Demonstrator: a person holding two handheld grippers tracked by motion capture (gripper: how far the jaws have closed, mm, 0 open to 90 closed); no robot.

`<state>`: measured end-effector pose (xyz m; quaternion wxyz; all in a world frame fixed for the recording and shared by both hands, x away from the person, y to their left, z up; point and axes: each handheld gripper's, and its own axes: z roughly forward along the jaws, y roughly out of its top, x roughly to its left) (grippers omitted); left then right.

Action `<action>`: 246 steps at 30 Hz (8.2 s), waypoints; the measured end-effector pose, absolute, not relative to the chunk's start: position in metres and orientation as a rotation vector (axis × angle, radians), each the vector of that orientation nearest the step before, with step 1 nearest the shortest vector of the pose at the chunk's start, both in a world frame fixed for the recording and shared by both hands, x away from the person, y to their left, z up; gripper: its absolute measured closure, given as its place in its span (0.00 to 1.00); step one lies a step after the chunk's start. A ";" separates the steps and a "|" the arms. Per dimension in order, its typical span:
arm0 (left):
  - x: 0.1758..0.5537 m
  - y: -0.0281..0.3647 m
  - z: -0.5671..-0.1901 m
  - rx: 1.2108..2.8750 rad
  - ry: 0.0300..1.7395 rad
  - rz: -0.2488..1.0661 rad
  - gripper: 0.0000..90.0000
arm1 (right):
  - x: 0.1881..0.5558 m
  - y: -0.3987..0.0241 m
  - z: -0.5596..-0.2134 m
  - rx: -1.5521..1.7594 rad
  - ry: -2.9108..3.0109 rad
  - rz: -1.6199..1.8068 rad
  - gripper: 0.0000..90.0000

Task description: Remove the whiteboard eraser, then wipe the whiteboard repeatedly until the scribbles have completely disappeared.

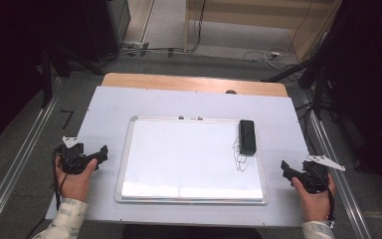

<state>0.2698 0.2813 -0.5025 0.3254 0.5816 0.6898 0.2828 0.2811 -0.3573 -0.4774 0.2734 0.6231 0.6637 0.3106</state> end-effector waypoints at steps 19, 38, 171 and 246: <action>0.270 0.278 -0.503 1.543 1.799 0.748 0.10 | 0.293 -0.331 -0.472 1.628 1.844 0.883 0.20; 0.270 0.279 -0.503 1.547 1.799 0.744 0.10 | 0.305 -0.311 -0.469 1.584 1.875 0.920 0.19; 0.272 0.281 -0.505 1.553 1.794 0.713 0.10 | 0.410 -0.217 -0.484 1.689 1.836 0.753 0.42; 0.270 0.280 -0.503 1.545 1.793 0.719 0.10 | 0.335 -0.233 -0.464 1.578 1.894 0.878 0.42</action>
